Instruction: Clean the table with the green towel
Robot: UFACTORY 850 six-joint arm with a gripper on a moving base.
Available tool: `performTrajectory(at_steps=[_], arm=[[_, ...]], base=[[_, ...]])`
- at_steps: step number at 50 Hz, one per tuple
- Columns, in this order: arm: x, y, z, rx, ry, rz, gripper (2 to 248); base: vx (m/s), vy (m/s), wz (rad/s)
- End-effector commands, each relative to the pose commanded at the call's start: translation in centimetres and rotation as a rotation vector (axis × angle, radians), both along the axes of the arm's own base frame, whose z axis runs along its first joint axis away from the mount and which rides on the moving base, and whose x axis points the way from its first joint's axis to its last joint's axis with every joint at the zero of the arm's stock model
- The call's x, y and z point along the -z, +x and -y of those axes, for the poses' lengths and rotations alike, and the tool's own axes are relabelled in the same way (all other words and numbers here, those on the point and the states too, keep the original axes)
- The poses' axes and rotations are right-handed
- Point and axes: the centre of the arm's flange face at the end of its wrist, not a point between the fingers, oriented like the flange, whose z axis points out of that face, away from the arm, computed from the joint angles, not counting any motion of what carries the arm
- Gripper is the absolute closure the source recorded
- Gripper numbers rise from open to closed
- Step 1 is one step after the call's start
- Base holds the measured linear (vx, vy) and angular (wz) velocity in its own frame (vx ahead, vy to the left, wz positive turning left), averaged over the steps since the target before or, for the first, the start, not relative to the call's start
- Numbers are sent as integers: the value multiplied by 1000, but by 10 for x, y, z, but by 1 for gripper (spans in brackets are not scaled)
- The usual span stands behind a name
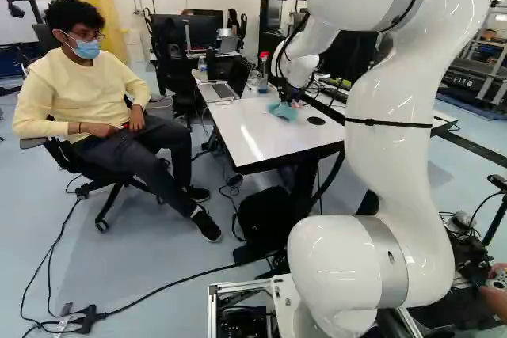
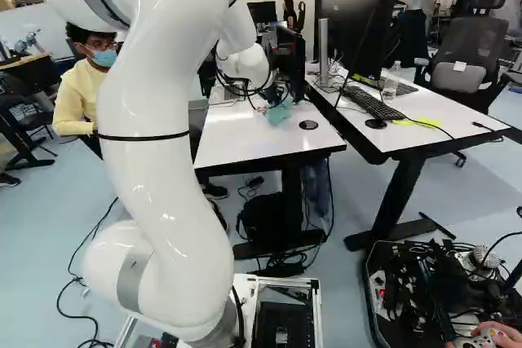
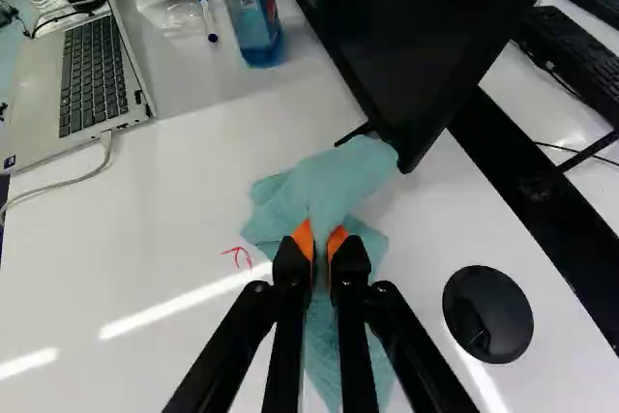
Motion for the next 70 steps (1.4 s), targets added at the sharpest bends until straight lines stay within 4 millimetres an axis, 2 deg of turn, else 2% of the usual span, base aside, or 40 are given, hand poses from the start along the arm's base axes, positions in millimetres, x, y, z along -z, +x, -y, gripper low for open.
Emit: performTrajectory(at_steps=[19, 61, 70], arm=[[6, 1, 0, 0, 3, -20, 213], [15, -11, -2, -4, 30, -183, 213], [16, -5, -2, -6, 32, -190, 213]], base=[[0, 0, 0], [0, 0, 0], [0, 0, 0]])
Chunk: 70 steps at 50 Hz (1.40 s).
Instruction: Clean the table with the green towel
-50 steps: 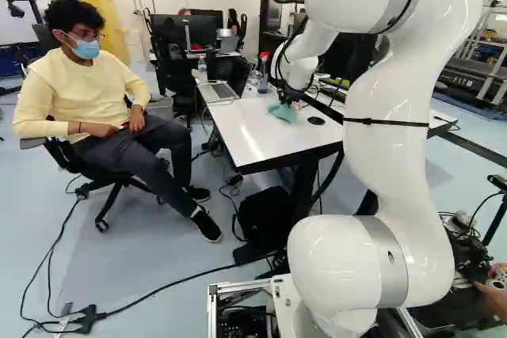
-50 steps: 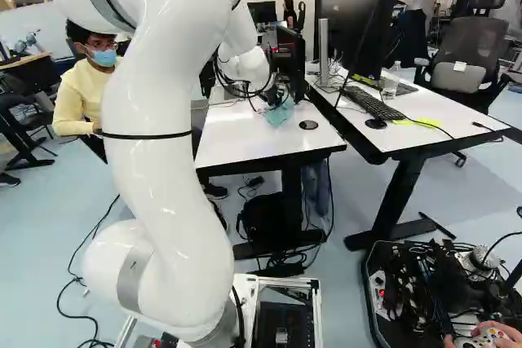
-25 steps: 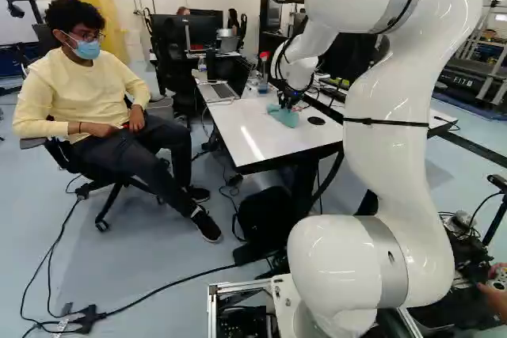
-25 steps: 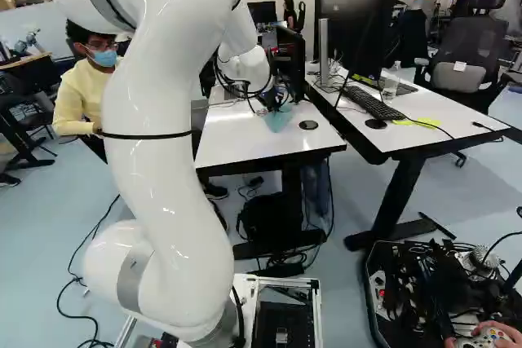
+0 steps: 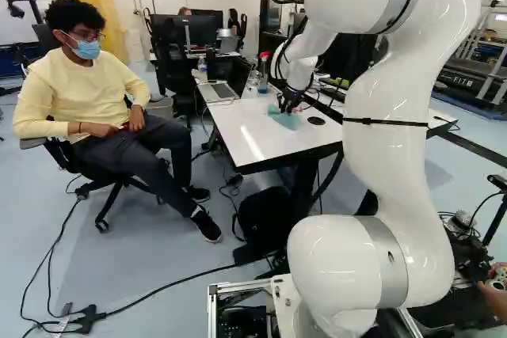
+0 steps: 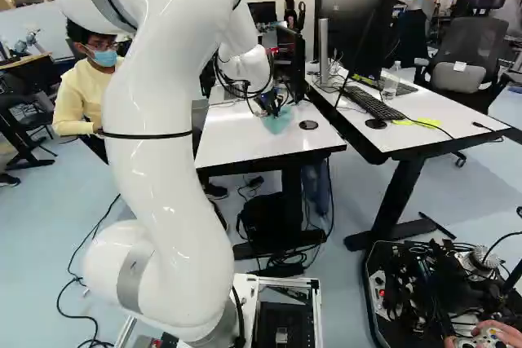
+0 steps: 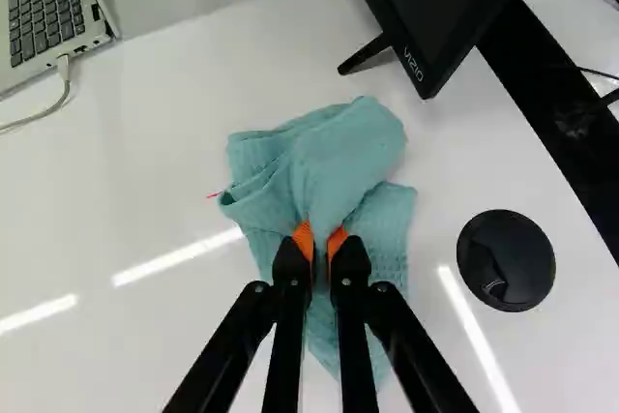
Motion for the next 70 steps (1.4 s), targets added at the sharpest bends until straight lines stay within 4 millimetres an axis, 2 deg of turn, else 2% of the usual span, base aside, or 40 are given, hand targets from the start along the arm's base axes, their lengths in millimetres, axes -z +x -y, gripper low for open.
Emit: performTrajectory(at_steps=[20, 45, 57, 70], arm=[[3, 35, -4, -14, -3, 24, 213], [6, 73, -36, -67, -6, 54, 213], [6, 77, -58, -98, -5, 57, 213], [5, 66, -79, -129, -3, 47, 213]], base=[[0, 0, 0], [0, 0, 0], [0, 0, 0], [0, 0, 0]])
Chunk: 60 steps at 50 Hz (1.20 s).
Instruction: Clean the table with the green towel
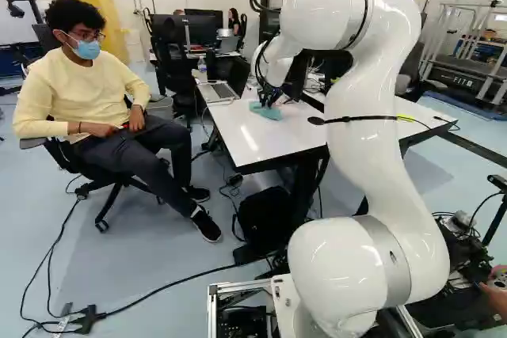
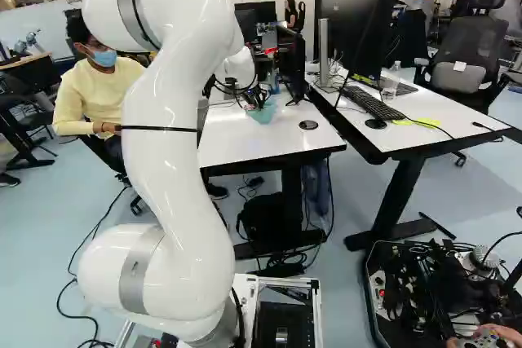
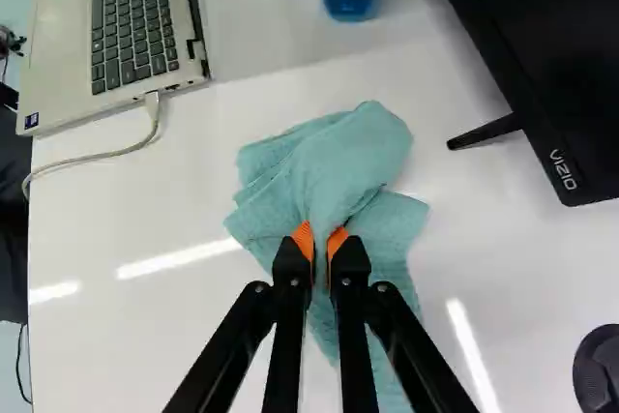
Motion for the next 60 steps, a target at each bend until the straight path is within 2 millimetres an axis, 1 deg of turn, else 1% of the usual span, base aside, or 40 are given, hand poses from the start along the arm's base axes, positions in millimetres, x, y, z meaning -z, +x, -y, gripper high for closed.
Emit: performTrajectory(at_steps=[14, 28, 43, 51, 60], arm=[[-2, -21, -16, -25, 0, -18, 213], [-4, -46, -18, -27, 0, -38, 213], [-6, -73, -8, -11, 0, -57, 213], [-6, -84, 4, 8, 1, -64, 213], [-7, -90, 20, 35, 2, -68, 213]], base=[[0, 0, 0], [0, 0, 0], [0, 0, 0], [0, 0, 0], [0, 0, 0]])
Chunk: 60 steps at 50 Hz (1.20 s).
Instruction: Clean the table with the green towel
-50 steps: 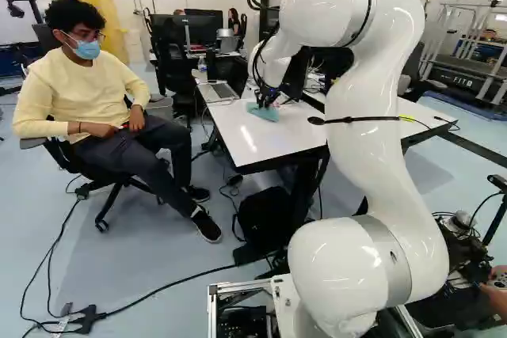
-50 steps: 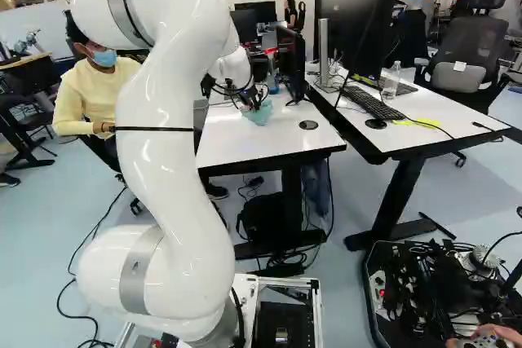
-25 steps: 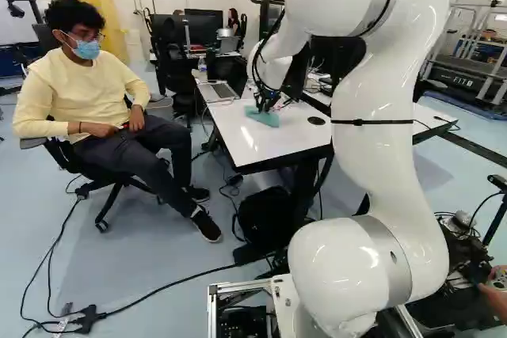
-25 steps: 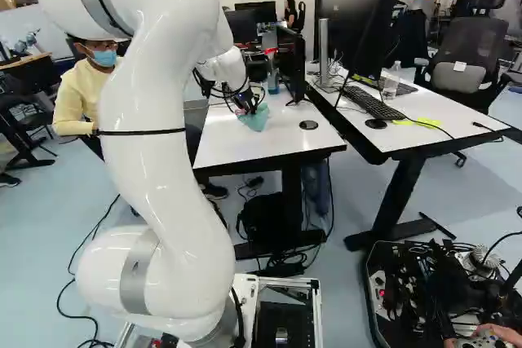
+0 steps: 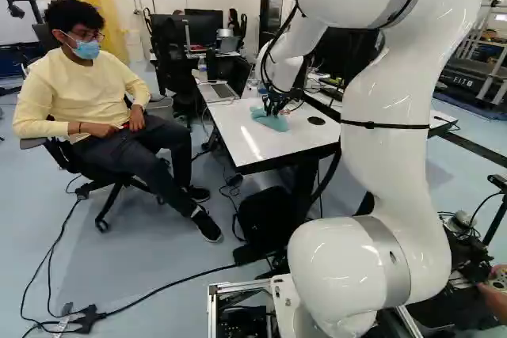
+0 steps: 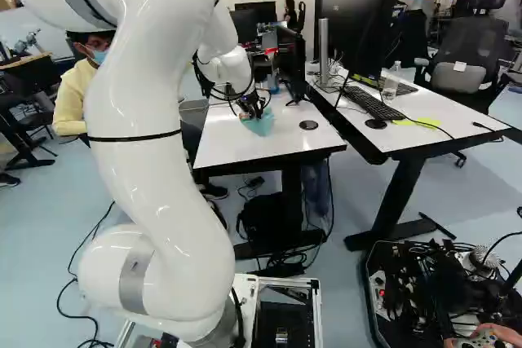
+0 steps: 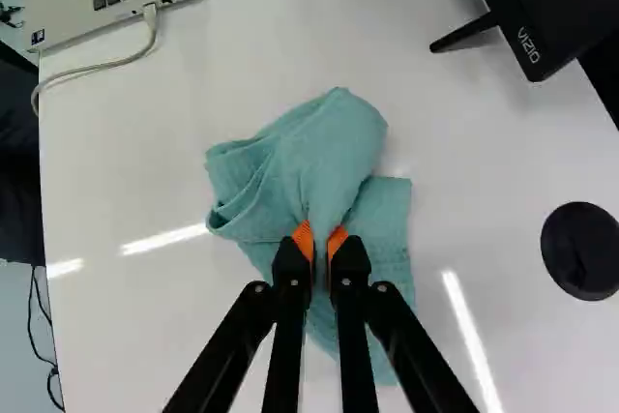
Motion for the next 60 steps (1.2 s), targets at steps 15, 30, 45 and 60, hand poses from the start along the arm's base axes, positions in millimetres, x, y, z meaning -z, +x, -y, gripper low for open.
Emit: performTrajectory(at_steps=[15, 30, 45, 60], arm=[[0, -4, 27, 46, 0, -1, 213], [0, -1, 54, 91, 0, 2, 213], [2, 17, 78, 126, -2, 16, 213], [4, 41, 94, 144, -4, 35, 213]], base=[[0, 0, 0], [0, 0, 0], [0, 0, 0], [0, 0, 0]])
